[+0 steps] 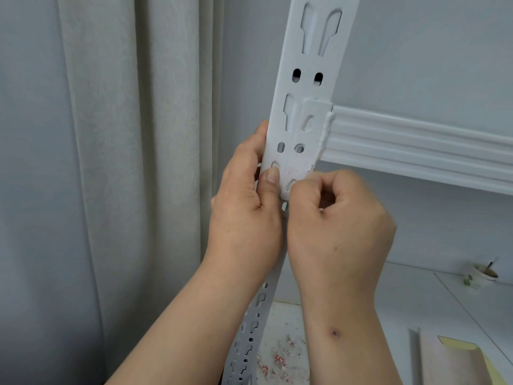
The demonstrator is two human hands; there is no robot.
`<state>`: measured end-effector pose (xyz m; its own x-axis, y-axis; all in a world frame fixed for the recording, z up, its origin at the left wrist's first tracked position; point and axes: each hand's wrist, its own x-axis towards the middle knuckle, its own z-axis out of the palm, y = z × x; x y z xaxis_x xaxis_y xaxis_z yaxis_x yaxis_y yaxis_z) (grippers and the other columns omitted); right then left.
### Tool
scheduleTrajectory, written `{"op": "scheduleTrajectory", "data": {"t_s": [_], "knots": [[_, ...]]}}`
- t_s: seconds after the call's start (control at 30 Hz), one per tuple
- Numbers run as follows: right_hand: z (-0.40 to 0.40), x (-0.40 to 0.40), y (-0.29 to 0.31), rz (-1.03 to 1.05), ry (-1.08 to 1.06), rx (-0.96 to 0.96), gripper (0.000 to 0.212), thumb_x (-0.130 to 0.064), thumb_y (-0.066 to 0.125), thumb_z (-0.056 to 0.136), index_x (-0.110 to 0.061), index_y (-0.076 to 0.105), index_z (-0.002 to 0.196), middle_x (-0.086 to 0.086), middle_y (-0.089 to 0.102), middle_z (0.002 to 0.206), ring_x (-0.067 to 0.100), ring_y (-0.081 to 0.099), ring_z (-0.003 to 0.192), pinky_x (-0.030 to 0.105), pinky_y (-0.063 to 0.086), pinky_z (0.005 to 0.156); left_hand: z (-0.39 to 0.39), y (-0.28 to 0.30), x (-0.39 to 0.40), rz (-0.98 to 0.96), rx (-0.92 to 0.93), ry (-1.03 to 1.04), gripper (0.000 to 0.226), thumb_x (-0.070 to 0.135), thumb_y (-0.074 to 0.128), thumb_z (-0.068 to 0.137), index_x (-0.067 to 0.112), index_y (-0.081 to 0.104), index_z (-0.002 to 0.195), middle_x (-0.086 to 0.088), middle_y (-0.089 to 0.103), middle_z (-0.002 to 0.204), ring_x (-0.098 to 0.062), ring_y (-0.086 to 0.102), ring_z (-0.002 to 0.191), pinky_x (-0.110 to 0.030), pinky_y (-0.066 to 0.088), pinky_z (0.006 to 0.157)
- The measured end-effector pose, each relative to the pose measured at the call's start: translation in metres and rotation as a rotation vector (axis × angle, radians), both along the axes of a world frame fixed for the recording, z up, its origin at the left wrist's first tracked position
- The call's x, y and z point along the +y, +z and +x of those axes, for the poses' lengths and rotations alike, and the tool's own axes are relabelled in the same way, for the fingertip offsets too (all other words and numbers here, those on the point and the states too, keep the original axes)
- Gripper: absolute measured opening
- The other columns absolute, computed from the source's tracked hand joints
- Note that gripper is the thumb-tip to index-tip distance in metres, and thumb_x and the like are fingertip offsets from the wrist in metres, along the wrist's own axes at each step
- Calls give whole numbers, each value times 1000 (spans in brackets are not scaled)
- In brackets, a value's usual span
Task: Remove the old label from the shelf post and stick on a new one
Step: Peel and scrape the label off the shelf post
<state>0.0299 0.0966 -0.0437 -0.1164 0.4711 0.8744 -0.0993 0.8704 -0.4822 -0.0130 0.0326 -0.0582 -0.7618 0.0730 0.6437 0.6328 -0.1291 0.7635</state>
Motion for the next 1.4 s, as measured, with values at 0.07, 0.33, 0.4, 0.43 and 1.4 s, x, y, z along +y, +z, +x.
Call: {"op": "scheduleTrajectory", "data": {"t_s": [0.07, 0.33, 0.4, 0.43, 1.4], "knots": [[0, 0, 2, -16, 15, -18, 27, -29, 51, 81, -17, 56, 58, -5, 54, 50, 17, 46, 46, 32, 48, 62, 1, 0, 0, 1, -2, -1, 51, 21, 45, 98, 51, 41, 139, 23, 58, 135, 4, 60, 115, -31, 48, 104], [0, 1, 11, -131, 55, -112, 28, -33, 48, 78, -17, 46, 56, -5, 48, 51, 20, 45, 51, 33, 40, 53, 1, 0, 0, 2, -2, -4, 53, 25, 43, 94, 47, 40, 142, 20, 57, 138, 1, 59, 119, -35, 47, 106], [0, 1, 10, -165, 81, -108, 27, -32, 49, 78, -19, 42, 55, -6, 44, 49, 14, 41, 49, 29, 37, 52, 1, 0, 0, -2, 2, -5, 54, 24, 43, 95, 45, 40, 144, 20, 56, 140, 1, 58, 121, -35, 47, 106], [0, 1, 10, -187, 101, -101, 28, -31, 49, 77, -20, 40, 54, -7, 43, 48, 12, 41, 49, 22, 34, 51, 0, 0, 0, 0, 3, -8, 53, 24, 43, 95, 45, 40, 144, 20, 56, 140, 0, 58, 121, -35, 47, 106], [3, -7, -3, -483, 352, 2, 11, -23, 65, 85, -25, 65, 74, -10, 62, 66, 4, 56, 60, 12, 42, 58, 0, 2, -3, -45, 38, 1, 53, 13, 46, 101, 52, 40, 137, 35, 58, 121, 14, 58, 103, -8, 43, 91]]}}
